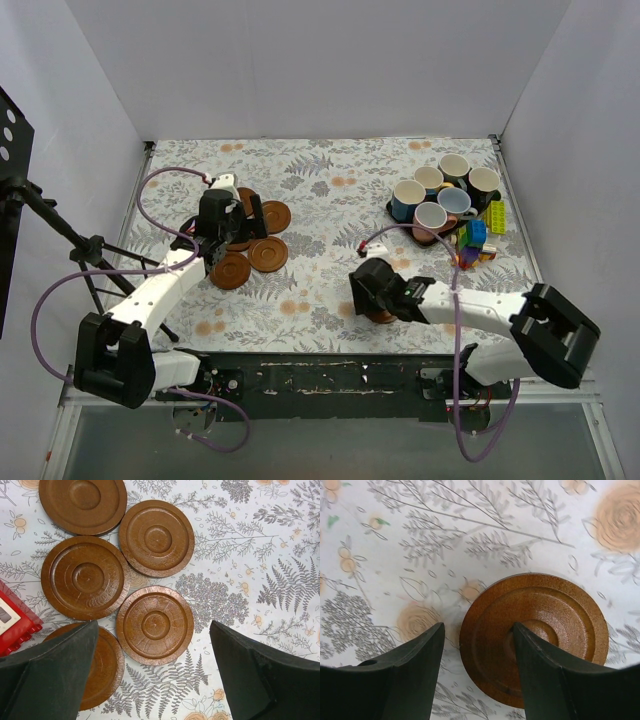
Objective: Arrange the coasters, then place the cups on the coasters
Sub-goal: Move the coaster to the center of the board.
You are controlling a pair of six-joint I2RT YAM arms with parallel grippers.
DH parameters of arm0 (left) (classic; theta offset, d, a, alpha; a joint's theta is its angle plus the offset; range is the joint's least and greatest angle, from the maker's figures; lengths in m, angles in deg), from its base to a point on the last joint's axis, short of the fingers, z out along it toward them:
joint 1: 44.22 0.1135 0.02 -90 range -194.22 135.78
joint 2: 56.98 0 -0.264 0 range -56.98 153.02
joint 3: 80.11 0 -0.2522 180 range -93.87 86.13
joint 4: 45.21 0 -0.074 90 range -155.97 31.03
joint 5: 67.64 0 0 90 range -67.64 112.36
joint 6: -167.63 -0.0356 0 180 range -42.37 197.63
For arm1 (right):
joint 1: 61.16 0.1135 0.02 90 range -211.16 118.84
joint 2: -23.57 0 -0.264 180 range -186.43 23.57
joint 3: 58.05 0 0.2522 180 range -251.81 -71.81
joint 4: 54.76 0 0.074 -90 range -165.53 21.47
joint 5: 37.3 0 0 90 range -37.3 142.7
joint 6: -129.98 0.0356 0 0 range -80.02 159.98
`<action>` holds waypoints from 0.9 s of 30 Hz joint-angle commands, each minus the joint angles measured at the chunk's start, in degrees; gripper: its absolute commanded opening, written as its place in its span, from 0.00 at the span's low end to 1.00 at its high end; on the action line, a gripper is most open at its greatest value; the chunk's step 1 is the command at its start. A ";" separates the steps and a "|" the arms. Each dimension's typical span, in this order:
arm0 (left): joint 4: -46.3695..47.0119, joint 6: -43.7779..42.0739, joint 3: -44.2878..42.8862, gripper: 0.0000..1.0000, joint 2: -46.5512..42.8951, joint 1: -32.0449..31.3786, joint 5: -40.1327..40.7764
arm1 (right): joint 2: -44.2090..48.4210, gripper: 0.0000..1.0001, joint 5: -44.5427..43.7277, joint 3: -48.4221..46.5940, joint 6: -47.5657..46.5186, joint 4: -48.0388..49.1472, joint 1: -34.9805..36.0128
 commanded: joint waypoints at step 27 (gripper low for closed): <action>1.61 -0.50 2.33 0.90 -4.09 -2.60 4.69 | 1.14 0.73 -0.41 -13.70 -10.75 5.38 3.16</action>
